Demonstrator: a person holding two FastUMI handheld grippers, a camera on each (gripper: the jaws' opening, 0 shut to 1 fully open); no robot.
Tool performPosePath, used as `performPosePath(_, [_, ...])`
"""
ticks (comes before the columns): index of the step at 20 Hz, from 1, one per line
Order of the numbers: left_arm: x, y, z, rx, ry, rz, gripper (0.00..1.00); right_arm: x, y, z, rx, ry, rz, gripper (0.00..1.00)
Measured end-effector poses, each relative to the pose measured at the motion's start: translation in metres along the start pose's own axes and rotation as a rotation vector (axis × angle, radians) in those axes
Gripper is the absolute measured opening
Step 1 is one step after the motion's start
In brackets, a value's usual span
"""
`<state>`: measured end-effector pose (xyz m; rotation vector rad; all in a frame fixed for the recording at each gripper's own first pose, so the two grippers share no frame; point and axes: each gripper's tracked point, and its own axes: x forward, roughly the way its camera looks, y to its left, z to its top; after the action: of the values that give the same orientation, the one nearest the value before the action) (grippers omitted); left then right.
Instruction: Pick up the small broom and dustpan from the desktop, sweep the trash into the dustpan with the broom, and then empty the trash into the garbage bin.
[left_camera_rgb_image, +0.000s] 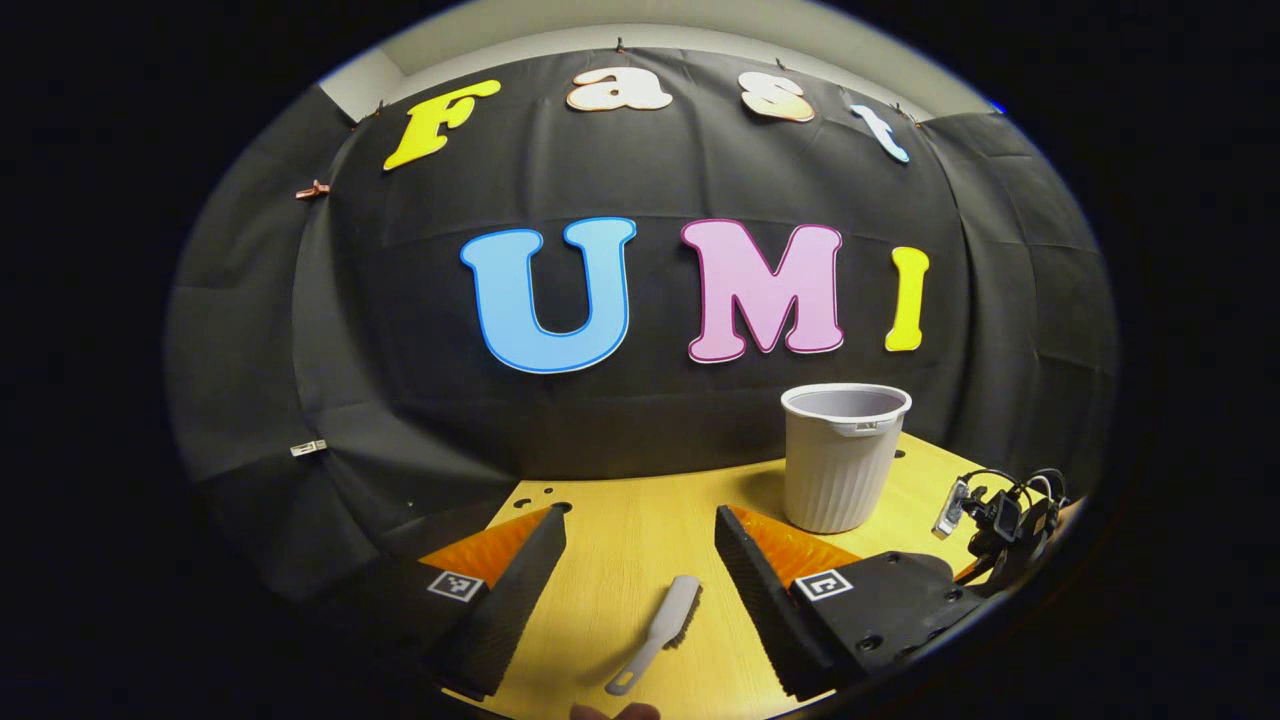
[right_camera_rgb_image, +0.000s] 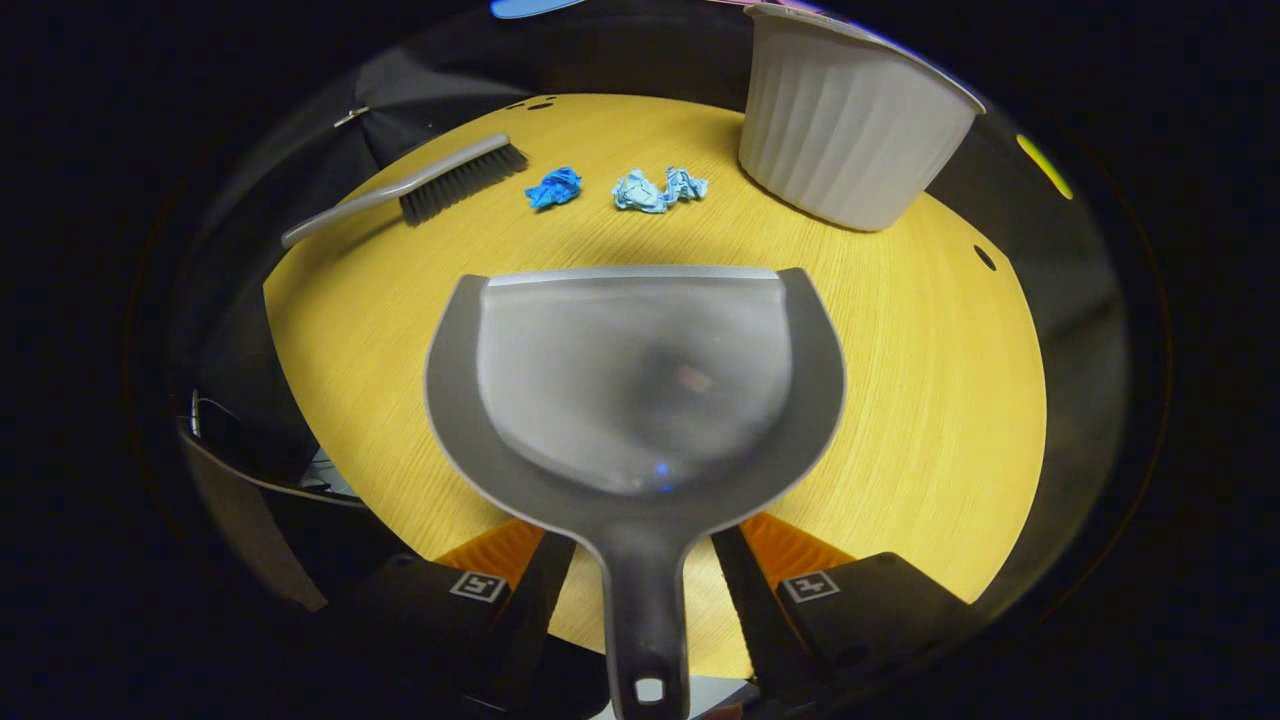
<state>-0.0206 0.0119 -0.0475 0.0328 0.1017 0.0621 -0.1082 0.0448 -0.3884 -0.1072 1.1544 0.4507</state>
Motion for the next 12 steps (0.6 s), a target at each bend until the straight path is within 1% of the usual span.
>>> performPosePath(2, [0.002,0.001,0.000,0.004,0.000,0.008,0.97,0.000,0.001,0.000,0.014,0.003,0.010,0.79])
performPosePath(4, [0.003,0.001,-0.001,0.013,0.001,0.015,0.97,-0.003,-0.006,0.001,0.031,-0.002,0.001,0.74])
performPosePath(5, [0.004,0.001,-0.002,0.013,0.002,0.018,0.97,0.000,-0.006,0.001,0.056,0.001,0.002,0.43])
performPosePath(6, [0.004,0.001,-0.005,0.009,0.006,0.018,0.97,0.000,-0.006,0.003,0.070,-0.004,0.003,0.44])
performPosePath(7, [0.006,0.000,-0.006,0.001,0.015,0.018,0.97,0.001,-0.006,0.004,0.067,-0.012,0.000,0.40])
performPosePath(9, [0.009,-0.002,-0.015,-0.016,0.035,0.018,0.97,0.001,-0.005,0.006,0.038,-0.056,-0.002,0.39])
performPosePath(10, [0.011,-0.004,-0.020,-0.022,0.049,0.015,0.97,0.000,-0.004,0.004,0.045,-0.053,0.005,0.39])
performPosePath(11, [0.013,-0.004,-0.025,-0.026,0.062,0.013,0.97,-0.002,-0.004,0.005,0.045,-0.067,0.009,0.44])
performPosePath(12, [0.016,-0.005,-0.031,-0.030,0.077,0.010,0.97,-0.002,-0.006,0.004,0.044,-0.072,0.001,0.44])
